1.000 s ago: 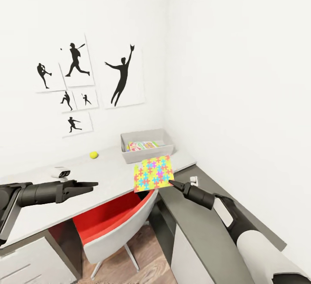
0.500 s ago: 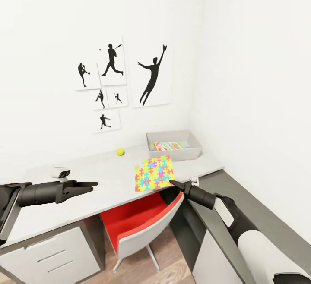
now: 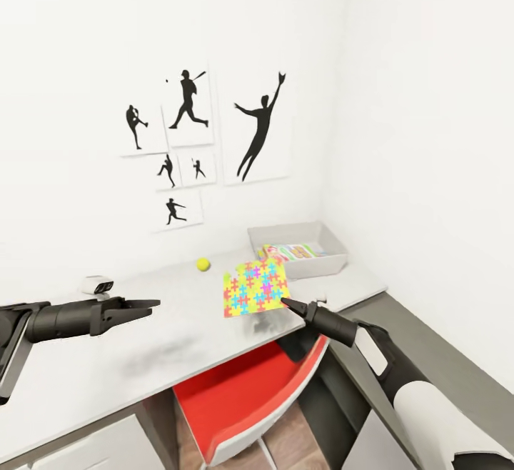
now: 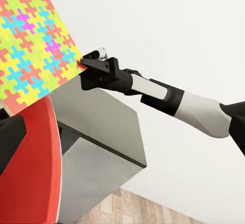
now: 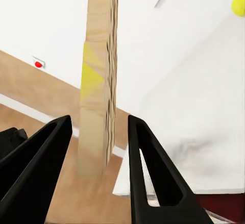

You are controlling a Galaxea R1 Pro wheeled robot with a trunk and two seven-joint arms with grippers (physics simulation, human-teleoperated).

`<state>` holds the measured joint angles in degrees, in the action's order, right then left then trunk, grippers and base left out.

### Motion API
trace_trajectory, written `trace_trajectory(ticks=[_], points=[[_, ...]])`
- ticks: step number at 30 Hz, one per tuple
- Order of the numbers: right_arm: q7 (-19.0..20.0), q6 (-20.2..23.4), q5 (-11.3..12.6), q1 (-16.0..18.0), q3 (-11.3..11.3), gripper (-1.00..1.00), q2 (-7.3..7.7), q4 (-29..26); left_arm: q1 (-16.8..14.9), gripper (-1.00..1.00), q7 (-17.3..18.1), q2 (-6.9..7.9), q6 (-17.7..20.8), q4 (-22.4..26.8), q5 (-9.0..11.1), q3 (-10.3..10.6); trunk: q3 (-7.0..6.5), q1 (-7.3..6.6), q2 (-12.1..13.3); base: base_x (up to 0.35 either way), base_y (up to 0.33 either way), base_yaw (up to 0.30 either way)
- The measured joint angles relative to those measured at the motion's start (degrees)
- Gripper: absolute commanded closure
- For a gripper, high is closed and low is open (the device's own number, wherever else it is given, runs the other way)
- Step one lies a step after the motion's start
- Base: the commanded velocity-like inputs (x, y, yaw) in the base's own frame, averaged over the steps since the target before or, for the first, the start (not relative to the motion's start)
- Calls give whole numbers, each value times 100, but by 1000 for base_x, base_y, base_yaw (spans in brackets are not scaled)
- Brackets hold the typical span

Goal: Put all the toys in the child's room - the three board games (two on the bed and one on the table), the two jigsaw puzzles on the table, and the tennis ball on the table - inside the toy box on the table in the child's room.

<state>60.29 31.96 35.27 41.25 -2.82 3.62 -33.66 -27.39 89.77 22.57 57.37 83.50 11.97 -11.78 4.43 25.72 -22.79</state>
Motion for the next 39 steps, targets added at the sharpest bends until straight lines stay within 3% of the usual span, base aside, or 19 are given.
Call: trace_trajectory(ticks=[11,23,39], points=[[1,1,-8,0,2,100,1,0,3,-100,0,0,-44,-1,2,-1,0,-1,0,289,164,-2],[1,-6,-9,0,2,100,1,8,24,-100,0,-17,-110,-3,11,-1,-11,1,1,210,-116,-85],[7,-5,-3,1,3,100,3,4,34,-100,0,-17,-120,-2,17,-1,-11,2,1,137,11,-2]])
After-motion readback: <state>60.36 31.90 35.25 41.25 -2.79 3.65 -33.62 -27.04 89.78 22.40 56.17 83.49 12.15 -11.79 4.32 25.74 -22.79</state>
